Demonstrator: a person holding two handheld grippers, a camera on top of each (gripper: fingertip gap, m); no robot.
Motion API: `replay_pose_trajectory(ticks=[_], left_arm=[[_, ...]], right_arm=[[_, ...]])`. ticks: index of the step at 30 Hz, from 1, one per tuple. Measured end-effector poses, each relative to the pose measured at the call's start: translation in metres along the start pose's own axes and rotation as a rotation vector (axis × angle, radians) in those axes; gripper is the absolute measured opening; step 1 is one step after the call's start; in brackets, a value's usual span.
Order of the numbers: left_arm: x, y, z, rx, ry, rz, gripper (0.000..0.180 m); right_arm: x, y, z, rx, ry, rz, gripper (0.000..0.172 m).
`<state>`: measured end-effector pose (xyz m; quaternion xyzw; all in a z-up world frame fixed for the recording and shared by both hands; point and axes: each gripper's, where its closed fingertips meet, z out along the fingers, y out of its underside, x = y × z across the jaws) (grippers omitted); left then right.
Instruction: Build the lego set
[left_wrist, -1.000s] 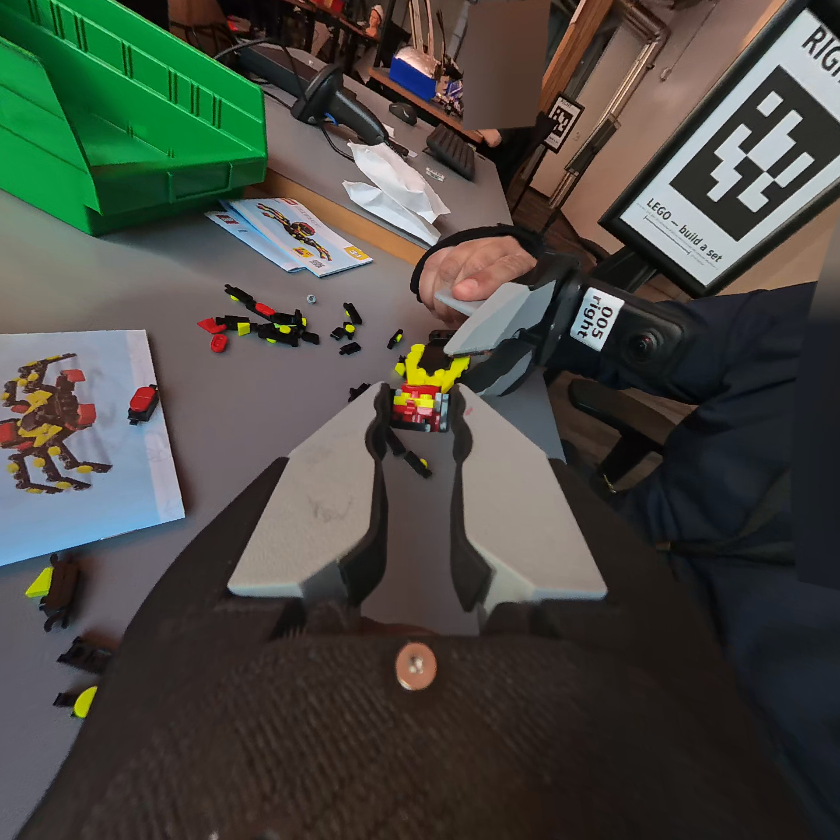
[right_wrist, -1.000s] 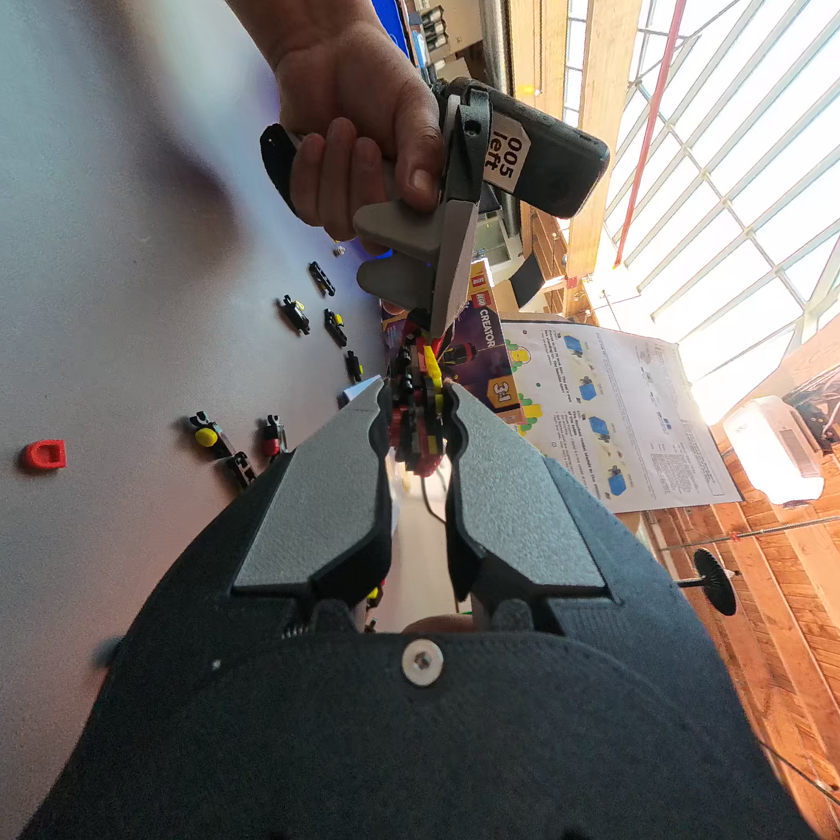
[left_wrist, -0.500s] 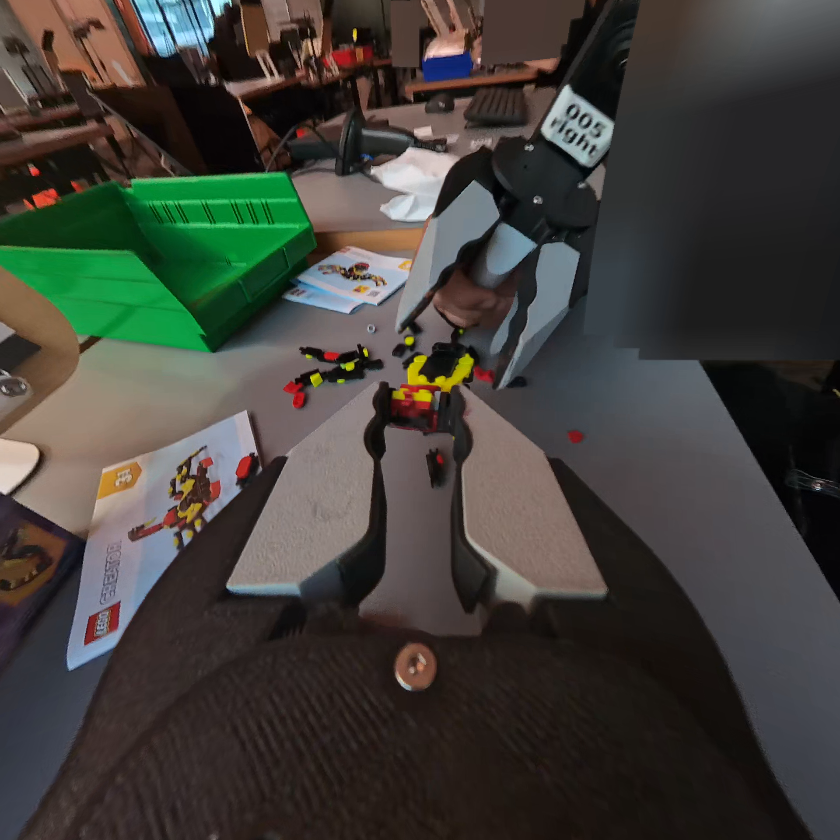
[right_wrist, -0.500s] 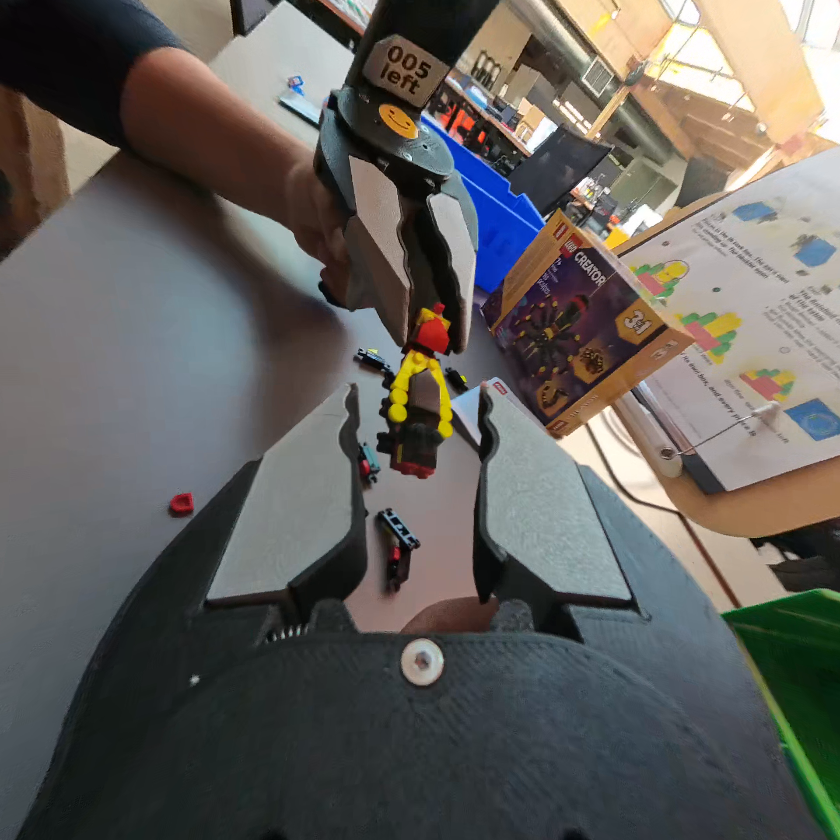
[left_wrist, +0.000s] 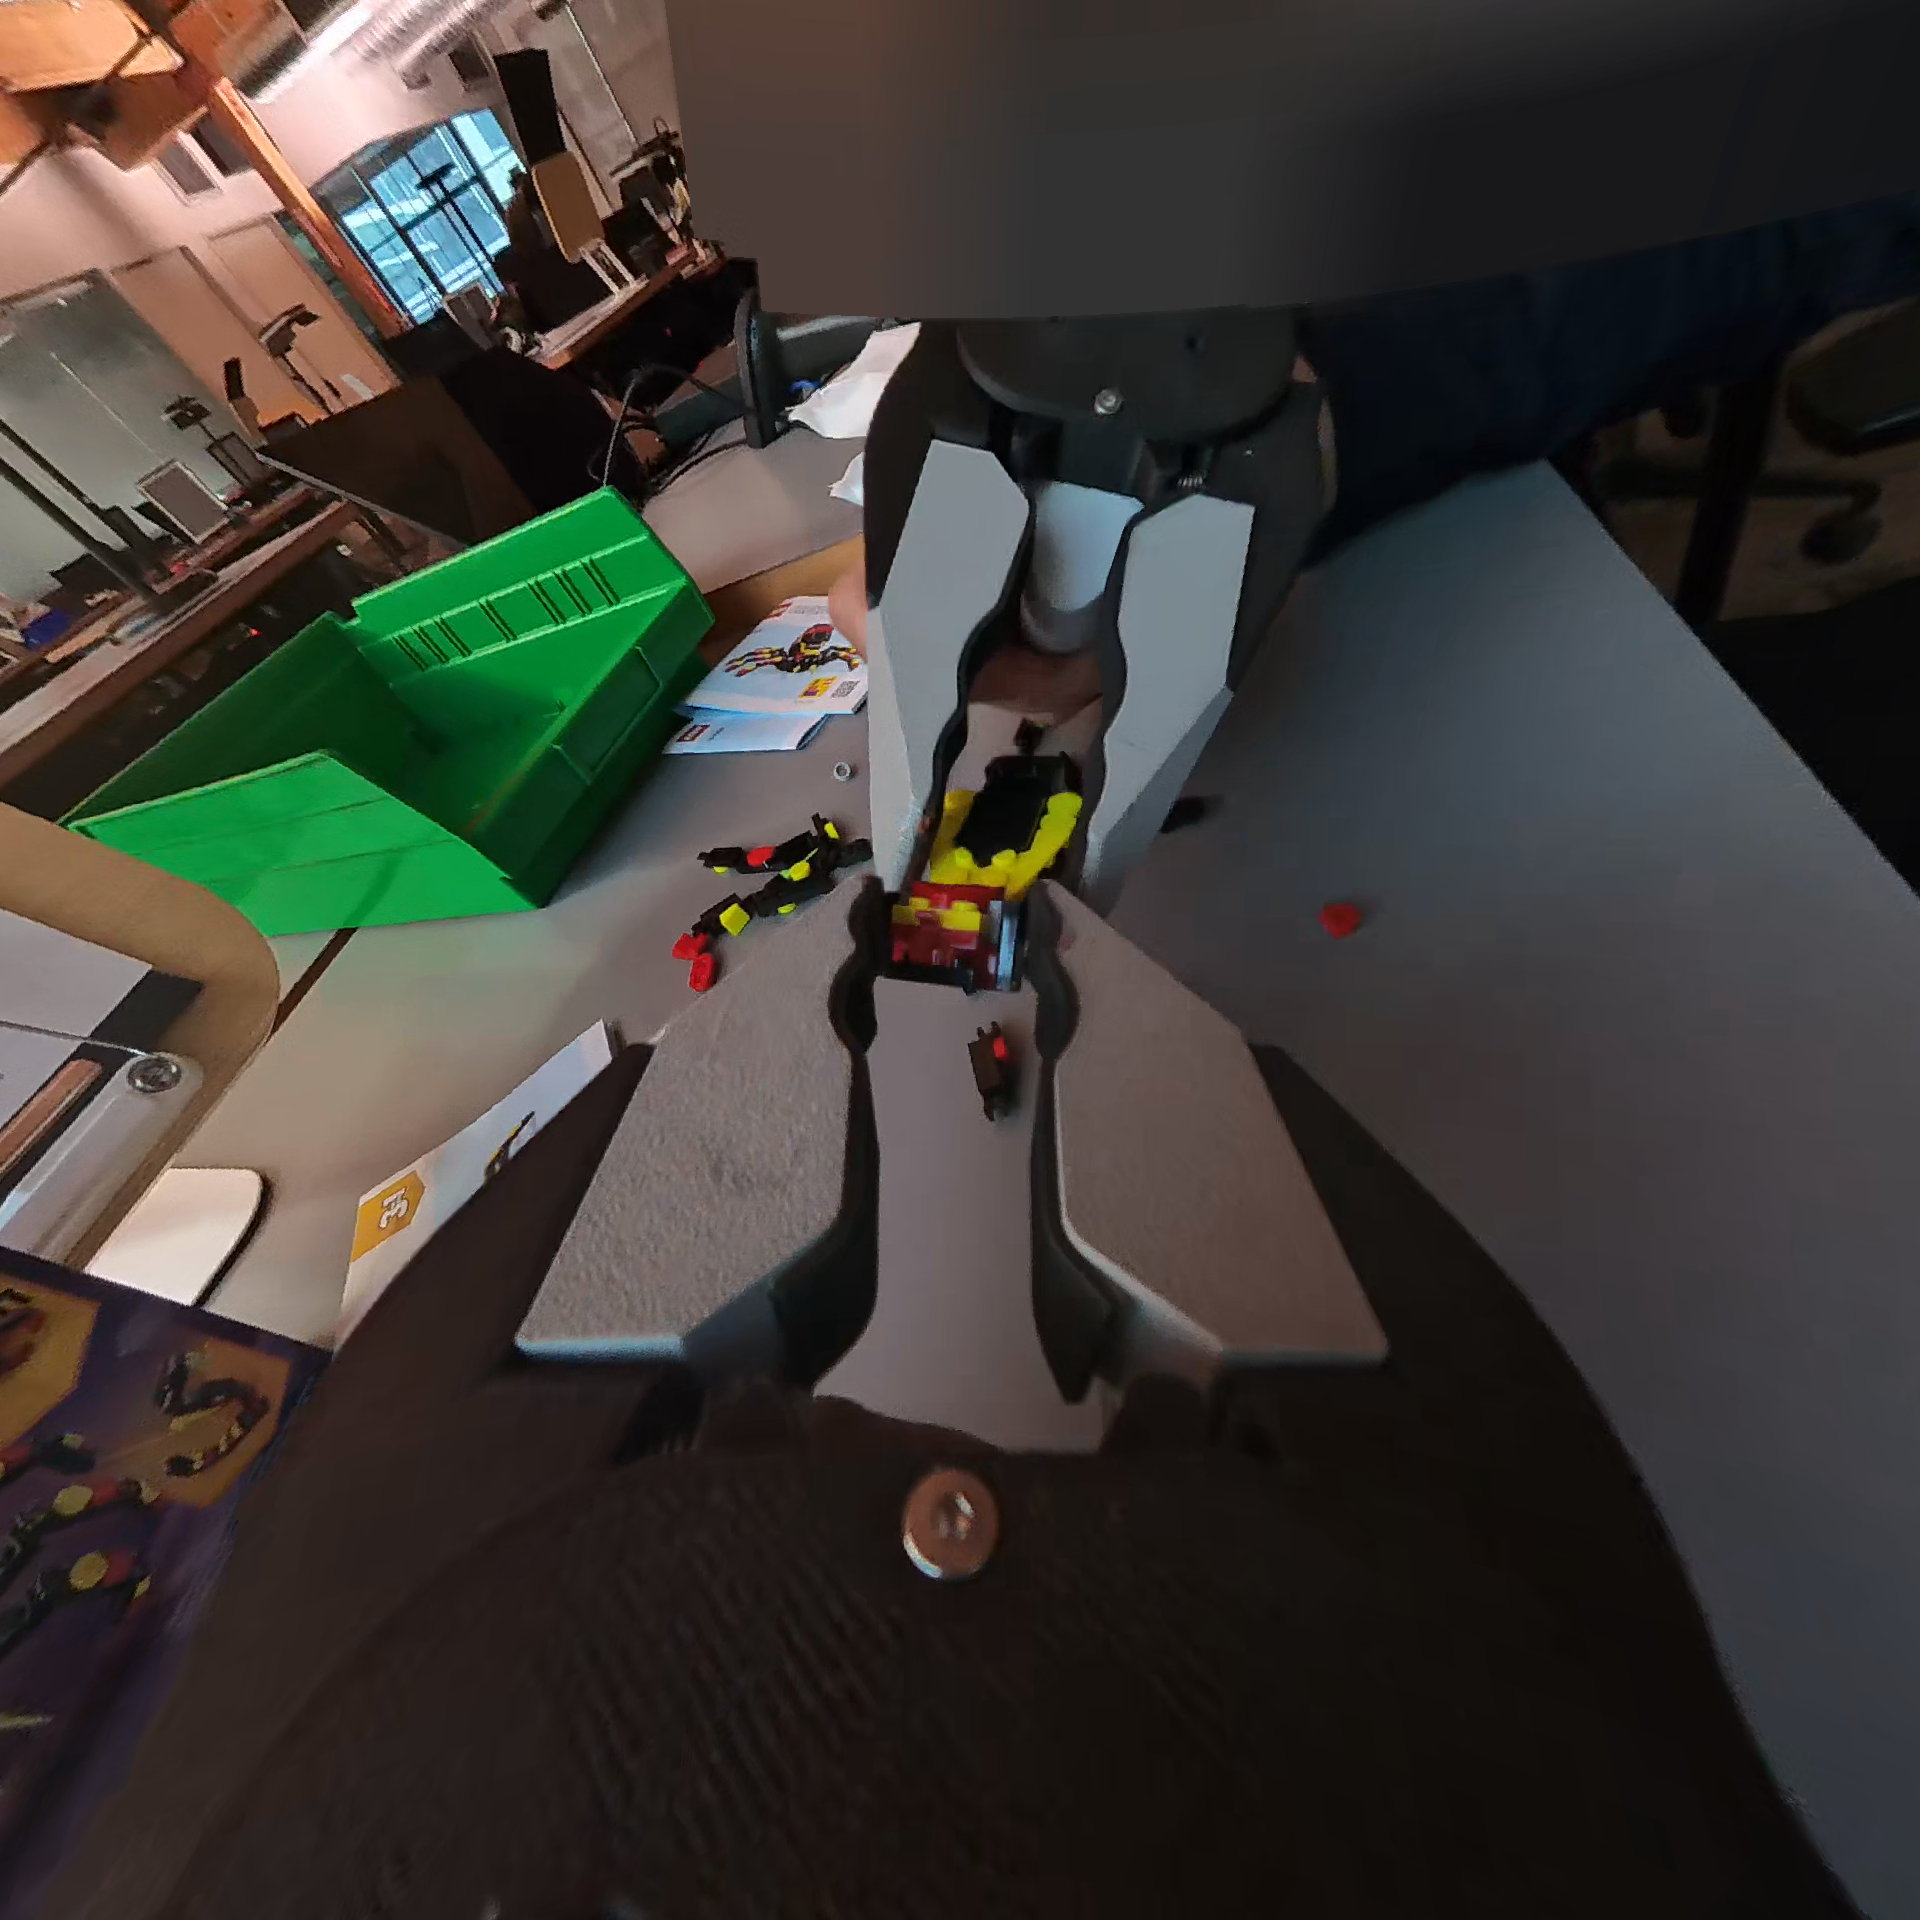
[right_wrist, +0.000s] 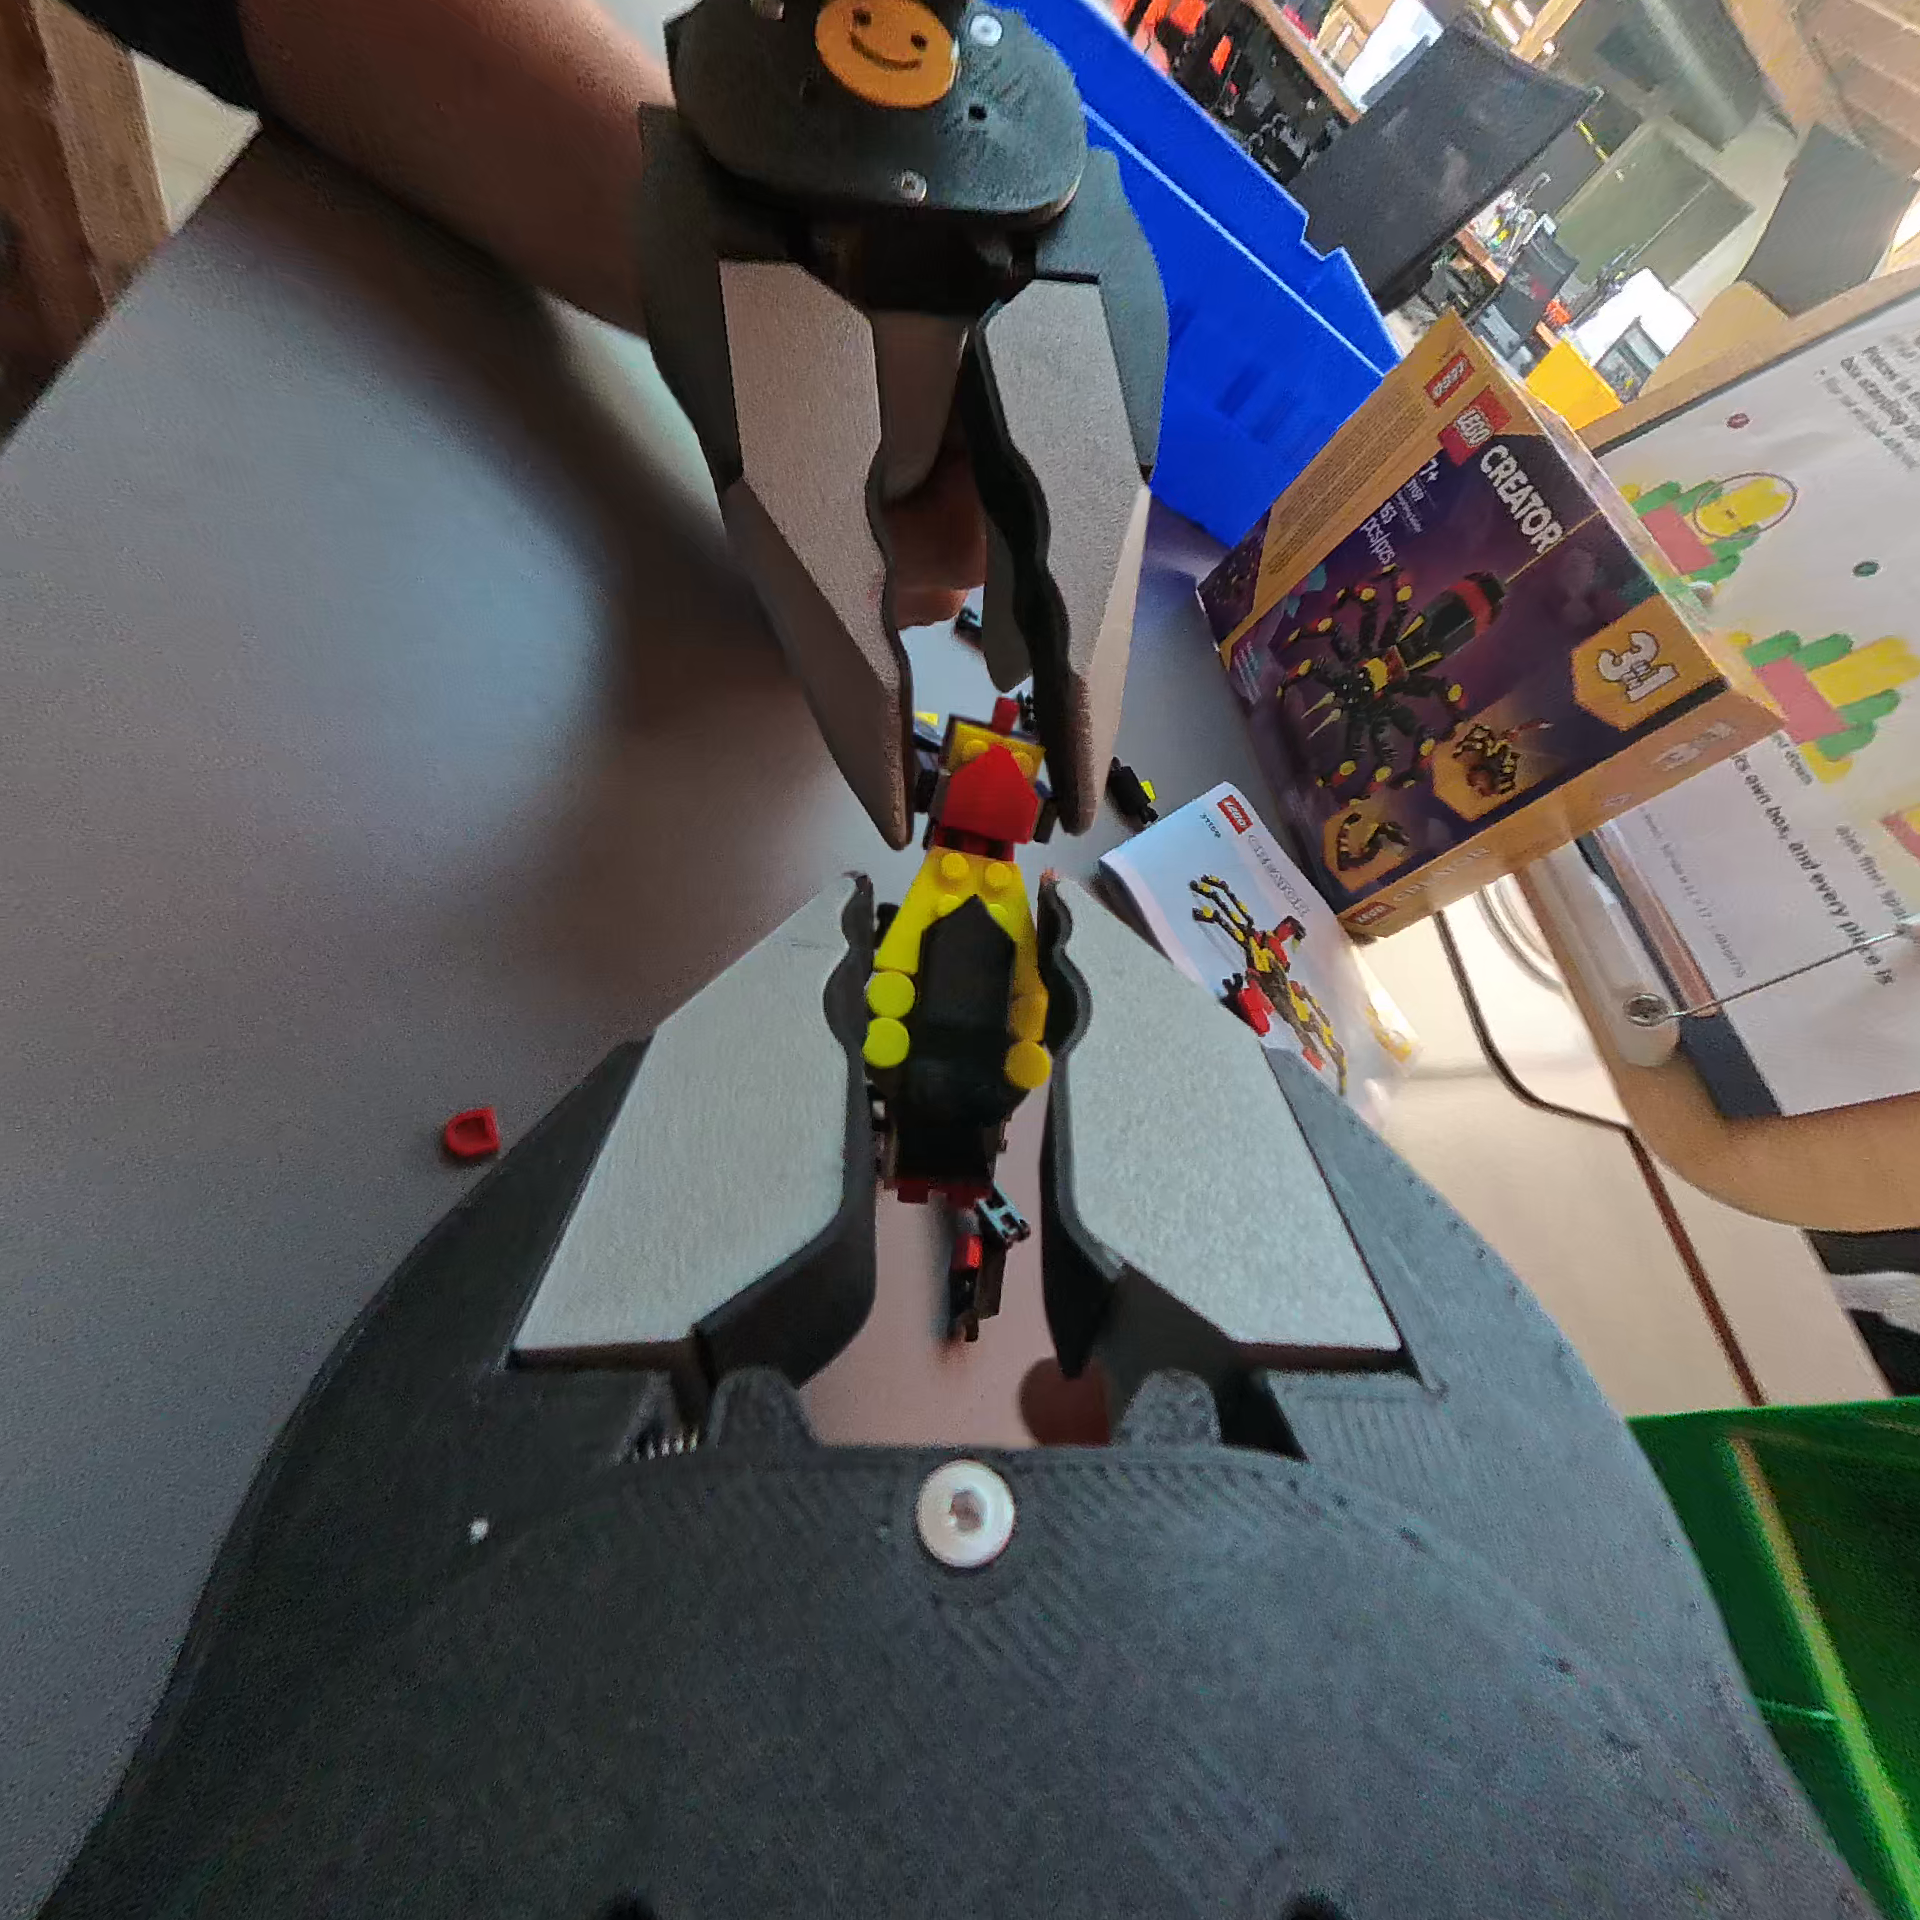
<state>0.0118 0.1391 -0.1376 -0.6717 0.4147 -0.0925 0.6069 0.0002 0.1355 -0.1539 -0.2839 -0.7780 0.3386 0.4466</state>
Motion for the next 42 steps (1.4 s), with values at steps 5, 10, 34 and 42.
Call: replay_pose_trajectory(ticks=[5,10,34,42], left_arm=[[0.008,0.009,0.006,-0.074,0.006,0.056,0.029],[0.012,0.019,0.004,-0.144,0.072,-0.016,0.025],[-0.017,0.013,0.012,-0.122,-0.112,-0.274,0.025],[-0.021,0.006,0.008,-0.080,-0.144,-0.258,0.024]], right_arm=[[-0.005,0.003,0.000,-0.005,-0.009,-0.092,0.028],[-0.012,0.007,0.002,-0.010,-0.069,-0.031,0.028],[0.022,0.012,-0.002,-0.048,0.120,-0.043,0.019],[0.027,0.006,-0.001,0.004,0.088,0.026,0.020]])
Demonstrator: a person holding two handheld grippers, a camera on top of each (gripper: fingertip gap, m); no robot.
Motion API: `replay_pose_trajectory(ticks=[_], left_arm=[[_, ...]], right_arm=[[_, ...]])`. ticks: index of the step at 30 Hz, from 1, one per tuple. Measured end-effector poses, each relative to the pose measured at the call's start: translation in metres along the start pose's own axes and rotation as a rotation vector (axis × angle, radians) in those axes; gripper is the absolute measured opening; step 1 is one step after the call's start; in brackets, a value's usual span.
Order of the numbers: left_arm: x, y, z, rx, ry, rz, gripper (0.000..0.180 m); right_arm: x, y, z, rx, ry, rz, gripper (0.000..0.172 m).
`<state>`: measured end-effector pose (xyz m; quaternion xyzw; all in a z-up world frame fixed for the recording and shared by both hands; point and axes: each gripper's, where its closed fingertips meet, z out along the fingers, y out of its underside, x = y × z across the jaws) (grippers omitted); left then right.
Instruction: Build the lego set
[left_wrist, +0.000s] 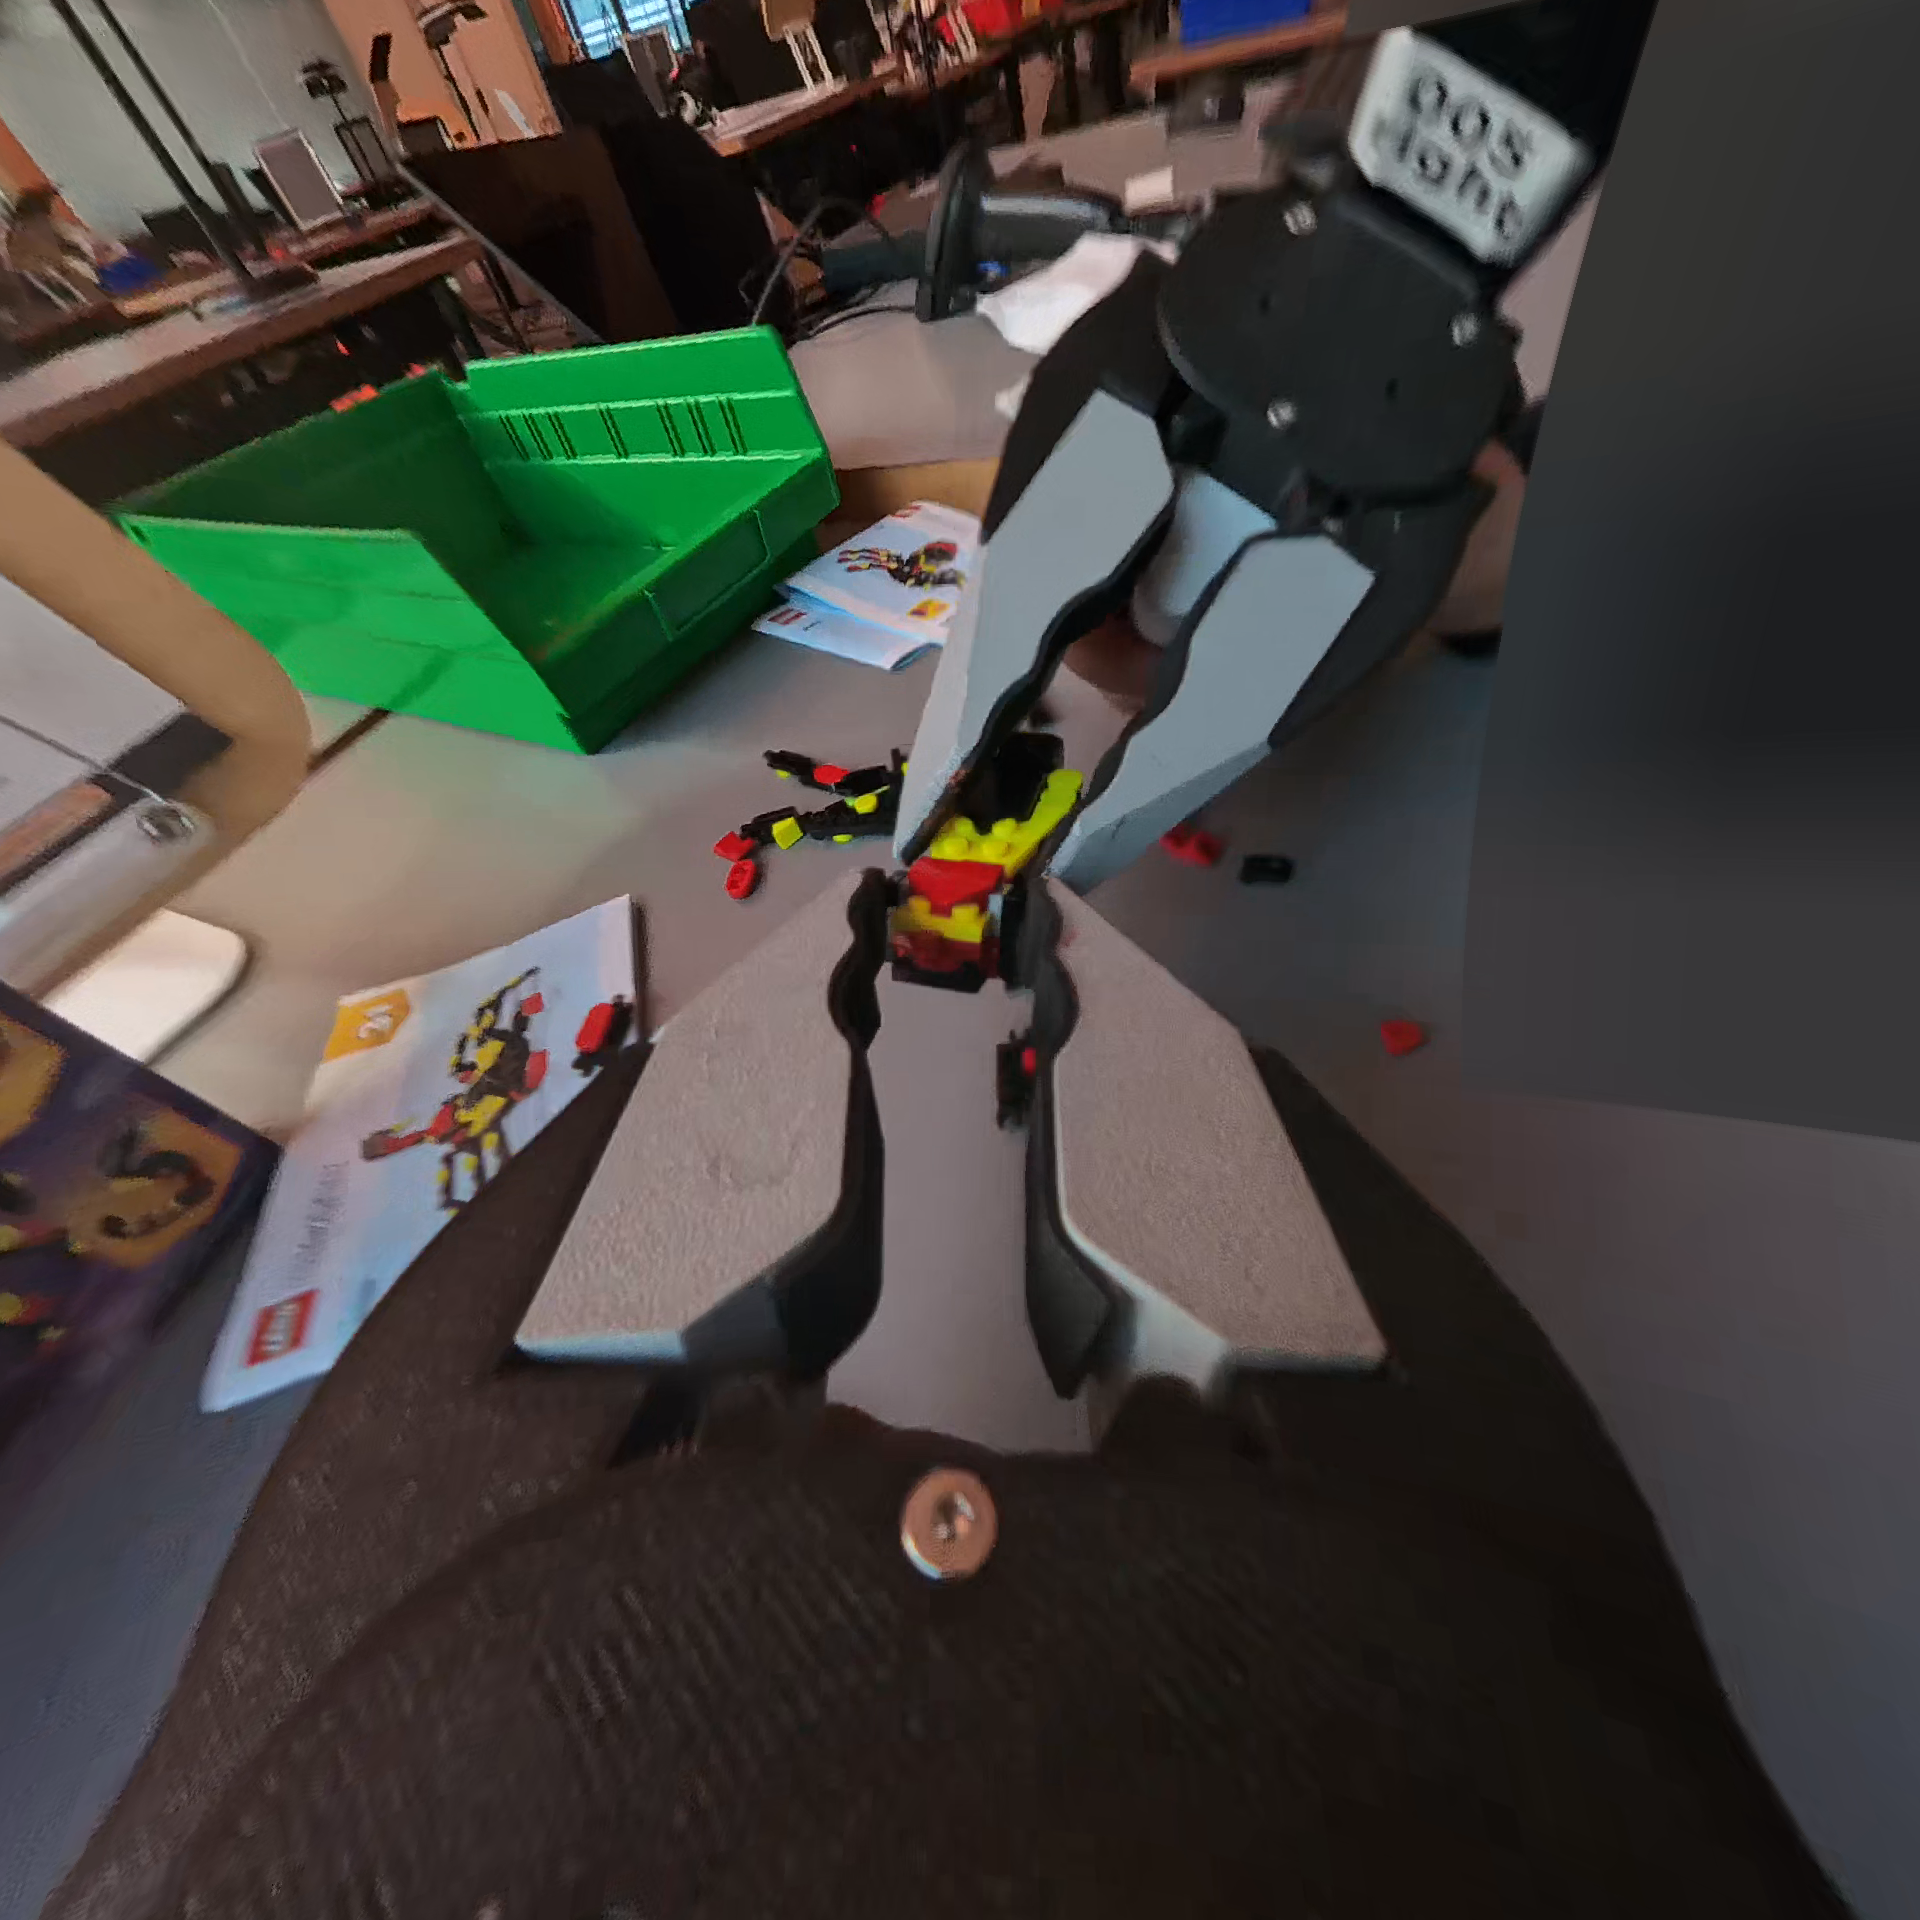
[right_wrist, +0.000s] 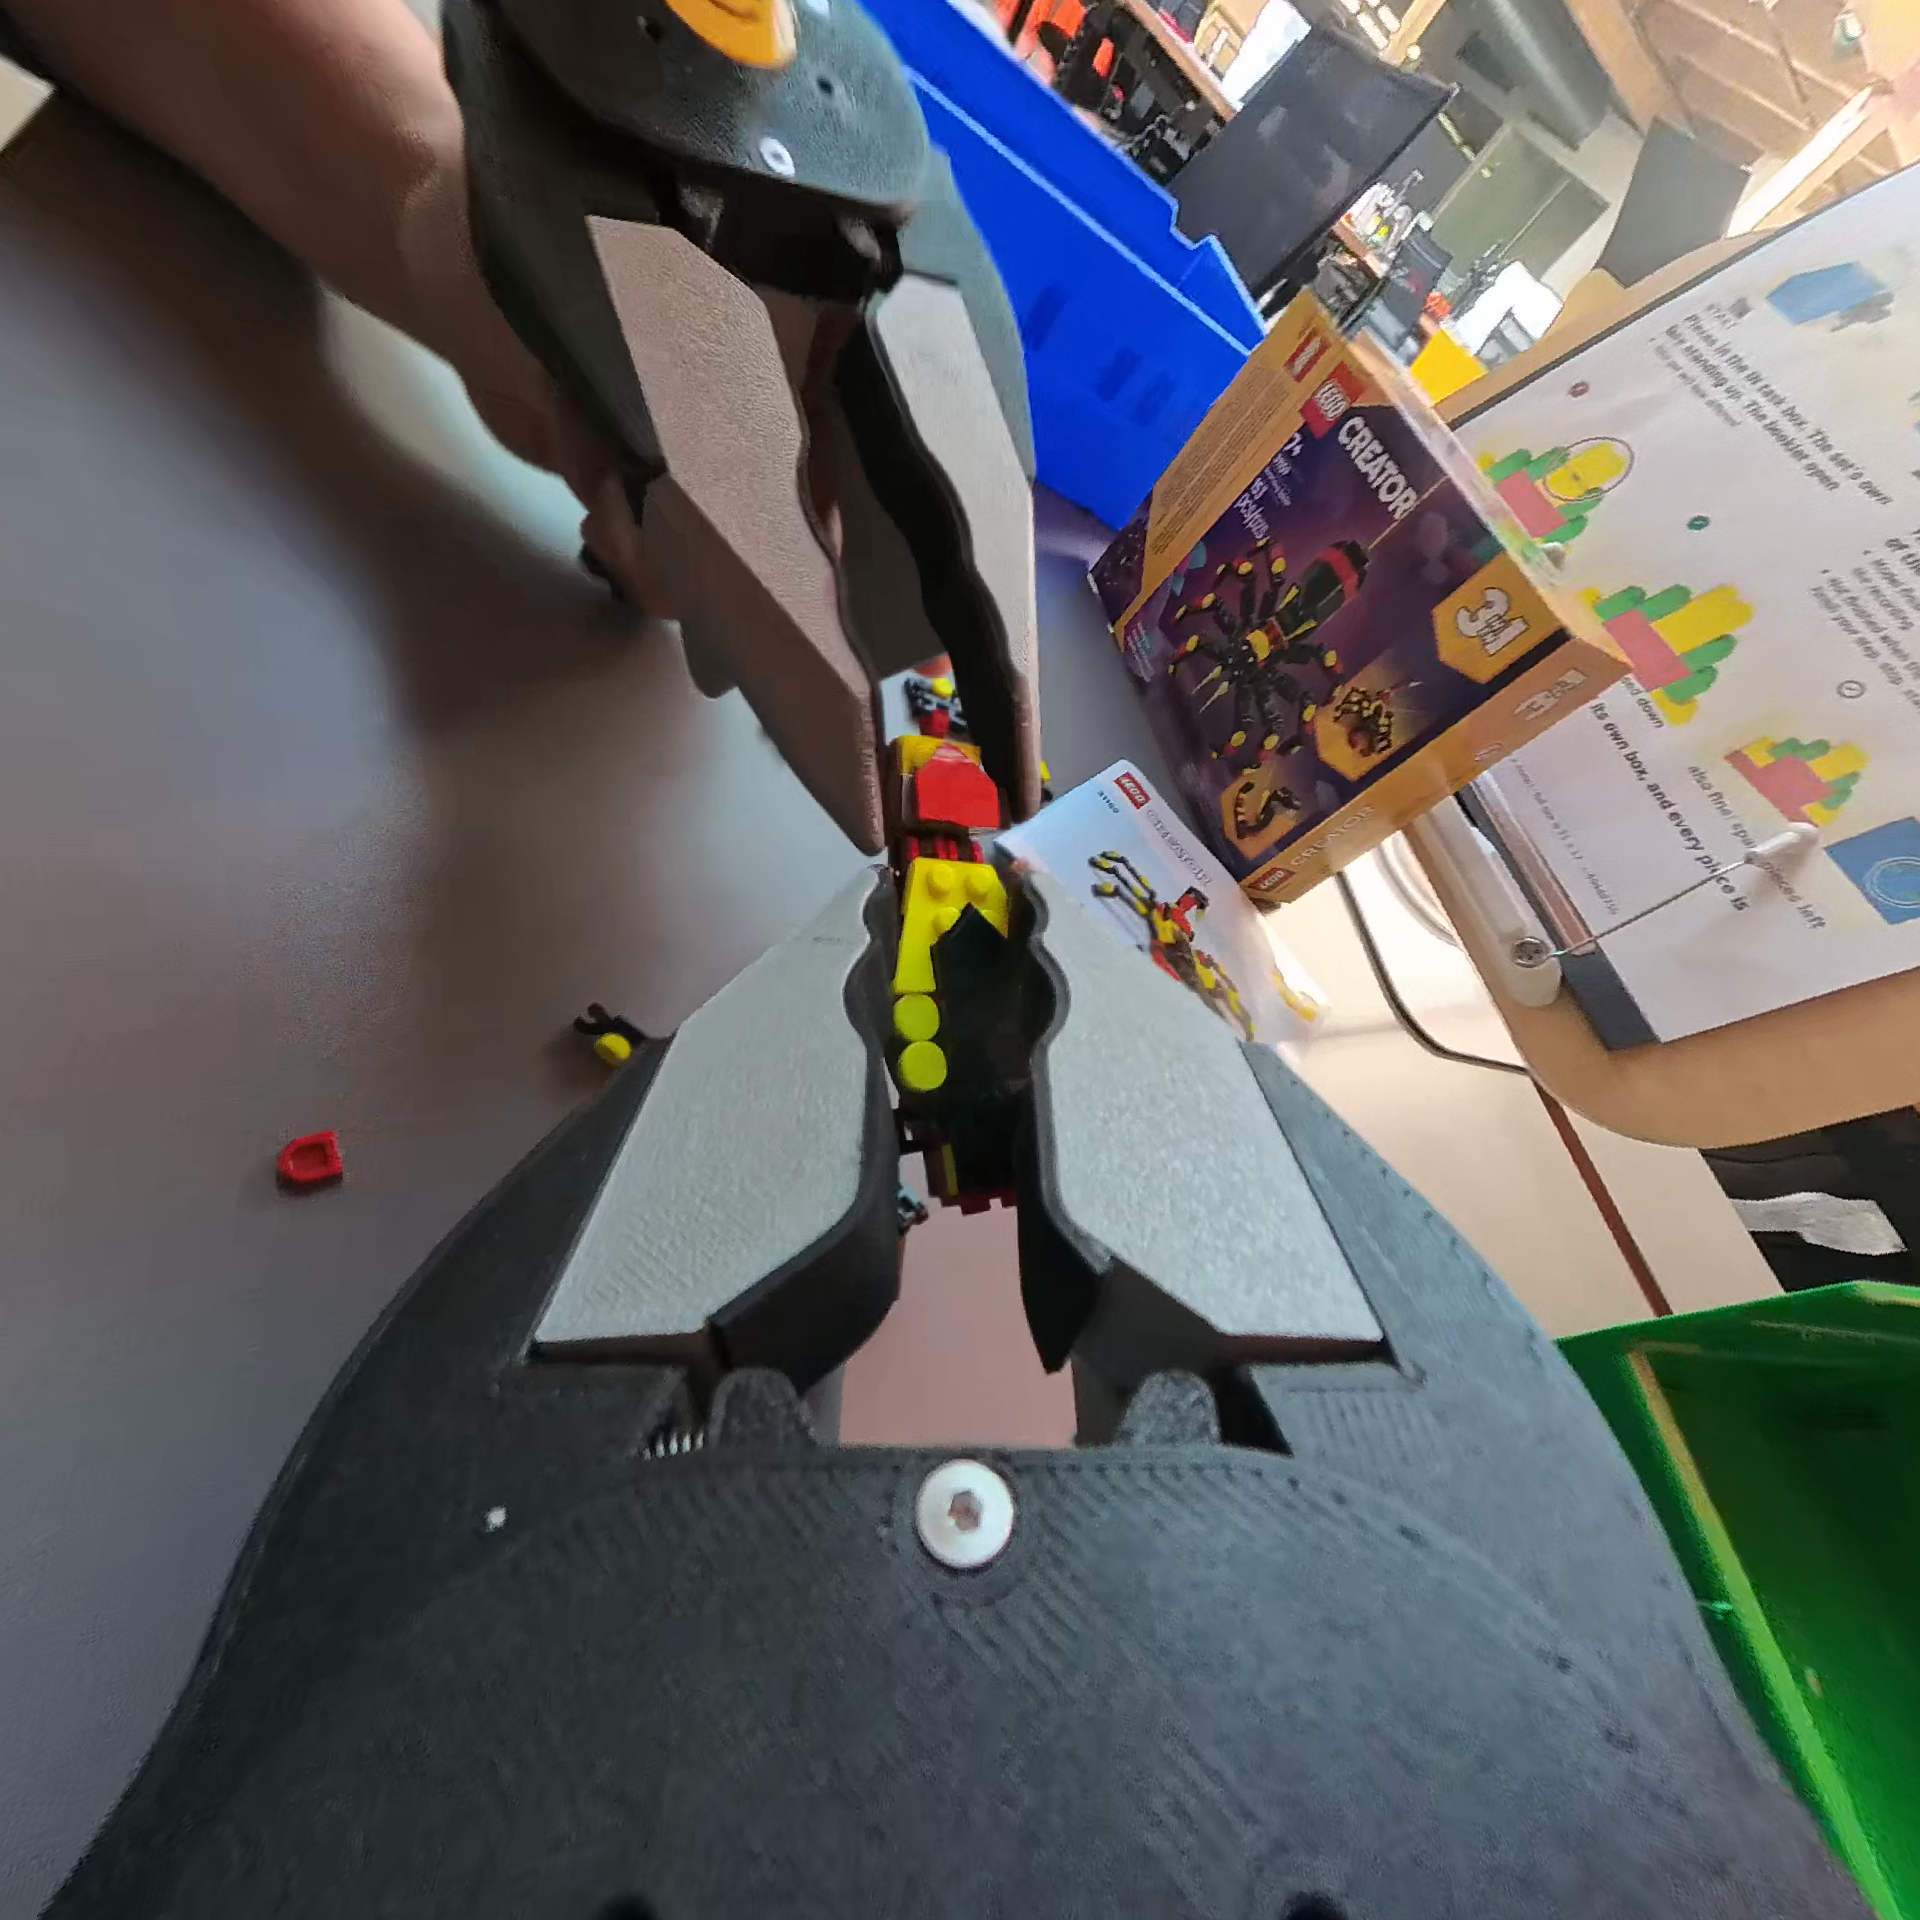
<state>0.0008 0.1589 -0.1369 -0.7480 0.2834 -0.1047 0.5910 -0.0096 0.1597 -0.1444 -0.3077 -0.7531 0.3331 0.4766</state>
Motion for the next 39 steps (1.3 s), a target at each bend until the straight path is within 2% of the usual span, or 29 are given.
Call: replay_pose_trajectory(ticks=[4,7,10,14,15,16,18,19,20,22,23,25,27,30,35,39], left_arm=[[-0.005,-0.004,0.000,0.060,0.128,-0.269,0.024],[-0.004,-0.005,-0.002,0.054,0.161,-0.322,0.024],[0.002,-0.008,-0.005,0.015,0.072,-0.078,0.025],[0.003,-0.003,-0.005,-0.008,0.048,0.038,0.025],[0.002,-0.001,-0.006,-0.039,-0.007,0.166,0.024],[0.002,0.001,-0.006,-0.057,-0.081,0.368,0.019],[0.000,-0.002,-0.015,-0.075,-0.272,0.756,0.000],[-0.006,0.002,-0.019,-0.104,-0.302,0.817,0.000],[-0.011,0.007,-0.020,-0.104,-0.263,0.716,0.000],[-0.016,0.015,-0.015,-0.110,-0.122,0.374,0.000],[-0.023,0.017,-0.012,-0.103,-0.111,0.267,0.000],[-0.030,0.028,-0.008,-0.124,-0.092,0.169,0.000],[-0.037,0.034,-0.006,-0.152,-0.119,0.172,0.000],[-0.043,0.031,-0.004,-0.137,-0.198,0.231,0.011],[-0.036,0.026,0.005,-0.129,-0.230,0.309,0.034],[-0.028,0.020,0.008,-0.099,-0.255,0.398,0.039]], right_arm=[[0.004,-0.004,-0.003,-0.021,0.072,-0.061,0.017],[0.002,-0.007,-0.004,-0.029,0.100,-0.125,0.015],[-0.001,-0.010,-0.007,0.028,0.043,-0.061,0.015],[-0.004,-0.006,-0.006,0.033,-0.028,0.033,0.015],[-0.004,-0.003,-0.004,0.022,-0.040,0.055,0.015],[-0.005,-0.001,-0.004,0.018,-0.061,0.093,0.015],[0.004,0.020,-0.008,-0.070,-0.061,0.145,0.014],[0.016,0.026,-0.016,-0.054,-0.029,0.187,0.014],[0.027,0.022,-0.025,0.003,-0.021,0.257,0.014],[0.044,0.010,-0.034,0.091,0.025,0.305,0.014],[0.048,0.011,-0.033,0.073,0.053,0.280,0.014],[0.047,0.014,-0.029,0.039,0.071,0.240,0.014],[0.043,0.017,-0.027,0.029,0.064,0.228,0.014],[0.036,0.020,-0.020,0.016,0.043,0.219,0.014],[0.013,0.017,-0.003,-0.005,-0.037,0.209,0.016],[0.005,0.015,0.006,-0.043,-0.045,0.208,0.016]])
